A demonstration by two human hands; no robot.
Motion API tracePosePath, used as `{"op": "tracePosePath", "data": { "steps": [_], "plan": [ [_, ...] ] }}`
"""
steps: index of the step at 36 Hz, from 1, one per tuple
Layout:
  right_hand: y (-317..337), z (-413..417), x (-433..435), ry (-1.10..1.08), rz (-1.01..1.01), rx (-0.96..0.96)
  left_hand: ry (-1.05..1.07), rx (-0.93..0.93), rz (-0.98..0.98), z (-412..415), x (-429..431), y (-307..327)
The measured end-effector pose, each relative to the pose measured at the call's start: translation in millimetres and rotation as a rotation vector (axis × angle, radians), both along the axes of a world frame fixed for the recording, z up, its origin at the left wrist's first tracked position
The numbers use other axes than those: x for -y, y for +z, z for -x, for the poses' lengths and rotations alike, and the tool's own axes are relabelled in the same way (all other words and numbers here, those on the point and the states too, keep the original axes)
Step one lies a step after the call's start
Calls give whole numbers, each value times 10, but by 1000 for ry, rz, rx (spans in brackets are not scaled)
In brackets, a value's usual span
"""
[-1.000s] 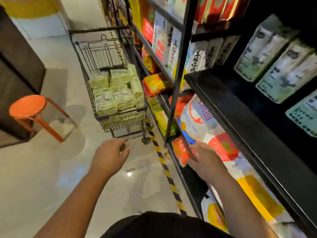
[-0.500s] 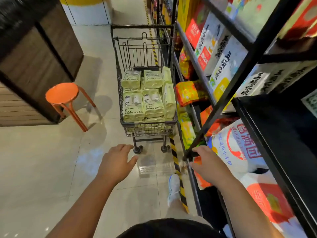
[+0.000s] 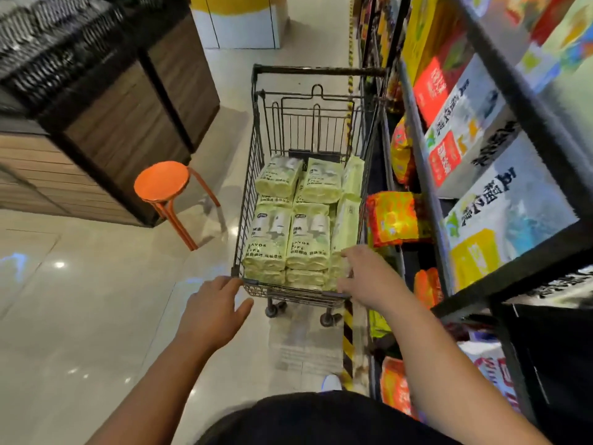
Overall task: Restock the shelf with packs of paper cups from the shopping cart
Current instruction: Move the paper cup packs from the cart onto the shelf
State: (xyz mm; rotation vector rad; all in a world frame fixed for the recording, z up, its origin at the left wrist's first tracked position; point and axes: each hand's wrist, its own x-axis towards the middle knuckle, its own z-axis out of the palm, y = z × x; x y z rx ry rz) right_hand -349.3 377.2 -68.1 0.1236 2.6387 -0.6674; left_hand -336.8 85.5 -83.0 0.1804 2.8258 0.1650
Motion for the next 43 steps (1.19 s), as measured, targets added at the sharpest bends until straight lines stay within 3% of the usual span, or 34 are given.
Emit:
{"op": "tracePosePath", "data": {
  "steps": [8,16,32,43],
  "plan": [
    [-256,526,-152,85,-17,96,32,51,26,372,-209,-128],
    [-449,1021,-249,14,1,171,55,55,-38,1103,-221,-333],
    [-809,2598,-373,-38,-161,297,-80,139,-103,3310,-383,-945],
    [-1238,3797,-469,-150,-118,345,-166,213,-92,4622,-649,-1380]
  ]
}}
